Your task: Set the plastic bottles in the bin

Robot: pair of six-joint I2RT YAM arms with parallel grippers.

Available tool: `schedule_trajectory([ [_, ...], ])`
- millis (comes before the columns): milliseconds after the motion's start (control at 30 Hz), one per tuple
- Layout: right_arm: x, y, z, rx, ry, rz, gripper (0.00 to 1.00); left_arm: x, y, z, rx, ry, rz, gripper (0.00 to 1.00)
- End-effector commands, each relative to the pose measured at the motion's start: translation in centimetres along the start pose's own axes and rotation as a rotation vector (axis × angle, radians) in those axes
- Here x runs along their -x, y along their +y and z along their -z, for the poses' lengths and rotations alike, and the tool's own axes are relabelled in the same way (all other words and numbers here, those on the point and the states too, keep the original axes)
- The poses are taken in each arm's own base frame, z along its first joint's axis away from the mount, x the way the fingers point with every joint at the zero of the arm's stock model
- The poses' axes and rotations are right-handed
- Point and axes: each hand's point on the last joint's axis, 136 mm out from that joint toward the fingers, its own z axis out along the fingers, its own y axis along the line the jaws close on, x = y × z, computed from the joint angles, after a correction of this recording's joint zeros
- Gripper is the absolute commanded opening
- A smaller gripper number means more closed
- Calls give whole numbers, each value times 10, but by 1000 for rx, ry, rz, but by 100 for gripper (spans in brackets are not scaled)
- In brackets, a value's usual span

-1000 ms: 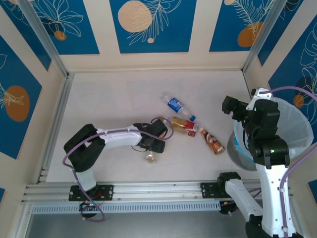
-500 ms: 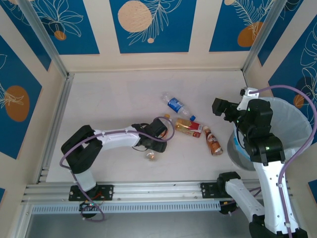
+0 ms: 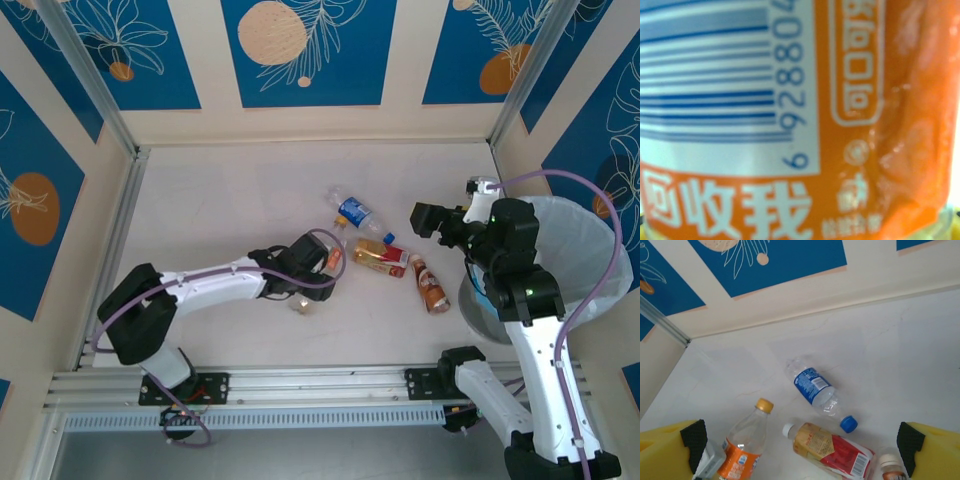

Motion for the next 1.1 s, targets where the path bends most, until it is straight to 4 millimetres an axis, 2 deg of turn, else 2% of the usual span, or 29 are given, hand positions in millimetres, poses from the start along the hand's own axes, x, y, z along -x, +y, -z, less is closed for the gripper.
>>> schedule_trajectory([
  [0,6,9,7,30,-2,8,99,28,-3,23,-44,-111,-47,44],
  [233,-7,32,2,175,66,-49,100,65,-19,55,-128,-276,-110,44],
  [500,-11,58,-10,325,128,-138,100,97,-53,88,-299,-436,-173,44],
  [733,-12,80,-8,422,153,-113,100,108,-77,109,-434,-514,-213,44],
  [1067,-13,112,-46,517,250,-141,100,113,-104,124,-577,-552,-293,43],
])
